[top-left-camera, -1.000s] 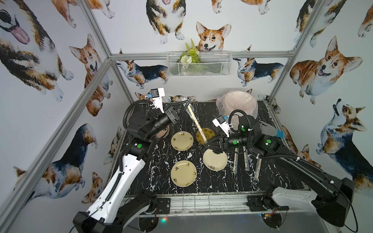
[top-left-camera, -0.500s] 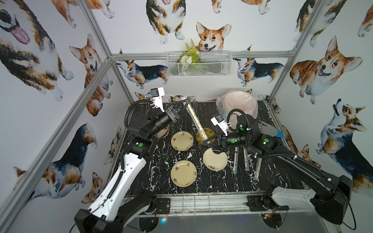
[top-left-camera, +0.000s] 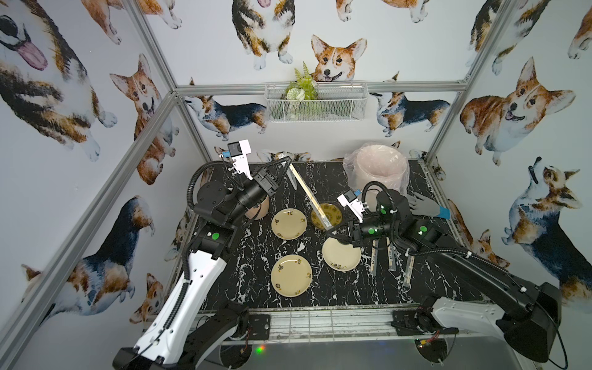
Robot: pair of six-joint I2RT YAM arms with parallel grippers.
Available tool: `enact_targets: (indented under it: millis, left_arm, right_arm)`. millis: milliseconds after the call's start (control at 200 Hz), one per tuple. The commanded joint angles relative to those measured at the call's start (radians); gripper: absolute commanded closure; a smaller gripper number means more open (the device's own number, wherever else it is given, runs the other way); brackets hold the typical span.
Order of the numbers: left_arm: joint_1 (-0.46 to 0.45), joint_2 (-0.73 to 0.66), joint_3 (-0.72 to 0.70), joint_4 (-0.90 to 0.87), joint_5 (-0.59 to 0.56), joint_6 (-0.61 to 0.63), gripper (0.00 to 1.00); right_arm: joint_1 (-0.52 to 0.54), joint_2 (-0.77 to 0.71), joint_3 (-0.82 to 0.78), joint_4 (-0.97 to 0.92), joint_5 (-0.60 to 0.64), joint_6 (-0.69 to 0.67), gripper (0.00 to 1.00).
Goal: Remove the packaging of disposable chopsticks
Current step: Remove the packet bag from the disposable chopsticks, then place the packet bag in the trash bin.
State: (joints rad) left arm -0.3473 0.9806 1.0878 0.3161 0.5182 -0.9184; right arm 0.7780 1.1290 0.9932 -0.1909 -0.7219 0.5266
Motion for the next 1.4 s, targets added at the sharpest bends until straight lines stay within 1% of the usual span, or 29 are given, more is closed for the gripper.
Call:
enact_targets:
  millis: [0, 70, 120, 220, 300, 395, 476, 486, 551, 621, 641, 691, 846, 1006, 1111, 1241, 1337, 1362, 1377, 1382, 1397]
  left_arm:
    - [0.005, -0.008, 0.002, 0.019, -0.006, 0.002, 1.00]
    - [0.016, -0.021, 0.003, -0.006, -0.020, 0.017, 1.00]
    - [0.033, -0.041, 0.011, -0.058, -0.052, 0.047, 1.00]
    - [0.050, -0.100, 0.048, -0.220, -0.175, 0.177, 1.00]
    - [0.051, -0.139, 0.071, -0.310, -0.269, 0.271, 1.00]
    - [0.050, -0.168, 0.062, -0.331, -0.313, 0.319, 1.00]
    - [0.051, -0.174, 0.048, -0.335, -0.300, 0.324, 1.00]
    - [0.051, -0.174, 0.046, -0.334, -0.296, 0.325, 1.00]
    - [0.050, -0.174, 0.032, -0.337, -0.277, 0.322, 1.00]
    - [0.050, -0.179, 0.016, -0.336, -0.255, 0.321, 1.00]
    - [0.051, -0.180, 0.012, -0.336, -0.249, 0.322, 1.00]
    - [0.050, -0.186, 0.004, -0.340, -0.237, 0.322, 1.00]
    - [0.050, -0.196, -0.005, -0.366, -0.204, 0.342, 1.00]
    - [0.050, -0.202, -0.011, -0.372, -0.183, 0.351, 1.00]
    - [0.050, -0.206, -0.015, -0.371, -0.181, 0.352, 1.00]
    - [0.049, -0.213, -0.017, -0.376, -0.182, 0.363, 1.00]
    - [0.048, -0.219, -0.013, -0.384, -0.185, 0.369, 1.00]
    - [0.047, -0.219, -0.011, -0.385, -0.186, 0.369, 1.00]
    - [0.047, -0.218, -0.011, -0.386, -0.187, 0.371, 1.00]
    - [0.047, -0.219, -0.010, -0.386, -0.187, 0.371, 1.00]
    - [0.047, -0.221, -0.009, -0.387, -0.187, 0.370, 1.00]
  right_arm:
    - [-0.005, -0.033, -0.005, -0.005, 0.023, 0.010, 1.00]
    - [-0.027, -0.042, -0.010, -0.020, 0.043, 0.023, 1.00]
    - [-0.055, -0.053, -0.016, -0.042, 0.065, 0.035, 1.00]
    - [-0.144, -0.070, -0.001, -0.142, 0.125, 0.052, 1.00]
    - [-0.219, -0.069, 0.053, -0.259, 0.192, 0.045, 1.00]
    - [-0.301, -0.042, 0.163, -0.419, 0.290, 0.011, 1.00]
    - [-0.362, -0.015, 0.271, -0.527, 0.368, -0.031, 1.00]
    - [-0.372, 0.014, 0.297, -0.549, 0.386, -0.043, 1.00]
    - [-0.415, 0.069, 0.398, -0.643, 0.468, -0.081, 1.00]
    - [-0.467, 0.141, 0.503, -0.735, 0.521, -0.130, 1.00]
    - [-0.472, 0.158, 0.530, -0.759, 0.545, -0.146, 1.00]
    - [-0.480, 0.228, 0.628, -0.857, 0.670, -0.210, 1.00]
    - [-0.501, 0.401, 0.828, -1.011, 0.856, -0.315, 1.00]
    - [-0.508, 0.590, 1.015, -1.149, 0.932, -0.378, 1.00]
    - [-0.509, 0.709, 1.149, -1.245, 1.019, -0.405, 1.00]
    - [-0.513, 0.825, 1.312, -1.298, 1.021, -0.434, 1.00]
    - [-0.513, 0.858, 1.358, -1.303, 1.038, -0.439, 1.00]
    - [-0.514, 0.861, 1.358, -1.302, 1.037, -0.438, 0.95]
    - [-0.513, 0.863, 1.361, -1.302, 1.033, -0.435, 0.88]
    - [-0.513, 0.863, 1.361, -1.302, 1.033, -0.435, 0.88]
    - [-0.513, 0.864, 1.363, -1.302, 1.029, -0.434, 0.80]
